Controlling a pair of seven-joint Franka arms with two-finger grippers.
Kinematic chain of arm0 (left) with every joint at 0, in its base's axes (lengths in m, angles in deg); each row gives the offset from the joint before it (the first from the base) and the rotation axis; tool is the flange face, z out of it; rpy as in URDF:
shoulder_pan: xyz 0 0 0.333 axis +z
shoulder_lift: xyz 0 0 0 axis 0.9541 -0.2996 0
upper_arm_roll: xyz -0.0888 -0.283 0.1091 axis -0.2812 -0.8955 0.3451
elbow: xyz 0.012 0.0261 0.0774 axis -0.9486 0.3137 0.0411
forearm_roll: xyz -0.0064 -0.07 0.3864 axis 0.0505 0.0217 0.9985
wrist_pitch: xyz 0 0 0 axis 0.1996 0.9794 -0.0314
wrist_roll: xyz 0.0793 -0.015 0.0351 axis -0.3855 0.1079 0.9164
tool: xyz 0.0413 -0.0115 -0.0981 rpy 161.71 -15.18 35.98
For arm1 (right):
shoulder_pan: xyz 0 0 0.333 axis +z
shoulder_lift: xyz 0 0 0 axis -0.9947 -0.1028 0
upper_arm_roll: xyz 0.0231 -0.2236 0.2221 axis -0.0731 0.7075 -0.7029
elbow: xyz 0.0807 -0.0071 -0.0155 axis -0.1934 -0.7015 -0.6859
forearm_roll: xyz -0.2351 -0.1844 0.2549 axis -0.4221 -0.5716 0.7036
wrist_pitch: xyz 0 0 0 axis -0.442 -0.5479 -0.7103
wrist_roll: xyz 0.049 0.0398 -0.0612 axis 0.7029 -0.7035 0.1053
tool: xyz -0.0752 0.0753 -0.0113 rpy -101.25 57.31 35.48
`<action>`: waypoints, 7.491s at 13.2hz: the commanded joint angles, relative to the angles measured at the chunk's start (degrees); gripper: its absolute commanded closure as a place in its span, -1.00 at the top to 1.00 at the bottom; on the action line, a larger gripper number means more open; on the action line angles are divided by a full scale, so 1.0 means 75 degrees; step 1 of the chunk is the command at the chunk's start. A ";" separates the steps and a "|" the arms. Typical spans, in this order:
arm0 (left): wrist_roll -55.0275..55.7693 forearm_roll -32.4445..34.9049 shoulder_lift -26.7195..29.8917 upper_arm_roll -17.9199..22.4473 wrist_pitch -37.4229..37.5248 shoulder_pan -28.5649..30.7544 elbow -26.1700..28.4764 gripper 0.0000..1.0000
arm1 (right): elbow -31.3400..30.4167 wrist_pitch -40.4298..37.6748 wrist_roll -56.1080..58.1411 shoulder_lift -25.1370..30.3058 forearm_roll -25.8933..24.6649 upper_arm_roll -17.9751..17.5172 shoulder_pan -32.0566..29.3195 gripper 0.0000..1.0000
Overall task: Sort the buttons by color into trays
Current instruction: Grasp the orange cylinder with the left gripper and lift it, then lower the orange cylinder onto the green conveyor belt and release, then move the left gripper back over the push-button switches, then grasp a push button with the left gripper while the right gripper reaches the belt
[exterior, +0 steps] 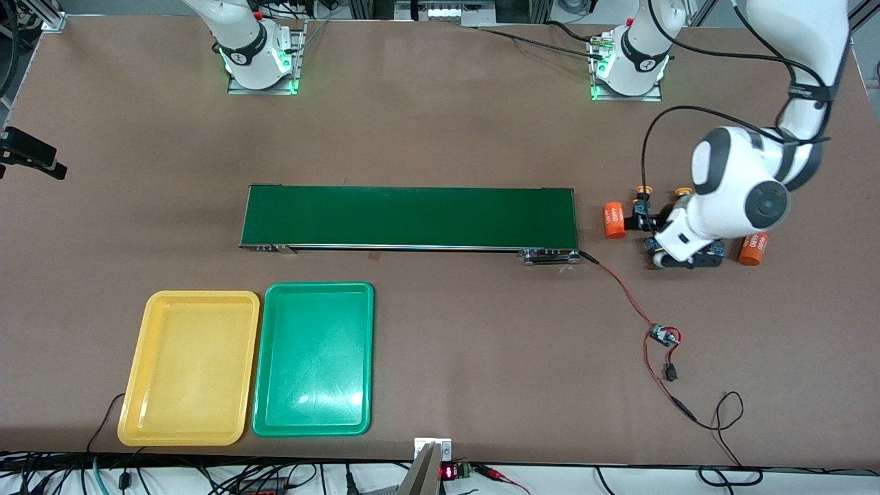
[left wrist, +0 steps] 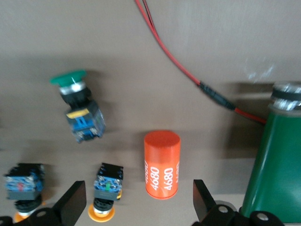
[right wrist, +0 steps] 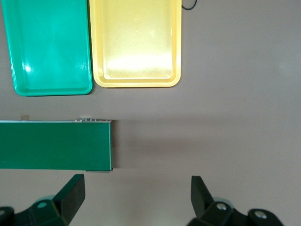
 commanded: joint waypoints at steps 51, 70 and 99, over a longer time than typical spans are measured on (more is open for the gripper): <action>-0.5484 0.3045 -0.1359 -0.1772 0.0634 -0.2528 -0.2132 1.00 | 0.0089 -0.0028 -0.0066 -0.0024 0.0045 -0.0004 -0.0034 1.00; -0.4472 0.1606 -0.0600 -0.1293 0.1162 0.1457 -0.2196 1.00 | 0.0030 -0.0145 -0.0031 -0.0246 0.0104 -0.0004 -0.0011 1.00; -0.1617 0.0807 -0.0012 -0.1549 -0.2003 0.2183 0.2286 -0.74 | -0.5502 0.2231 -0.0089 0.2568 0.0068 -0.0085 0.0548 1.00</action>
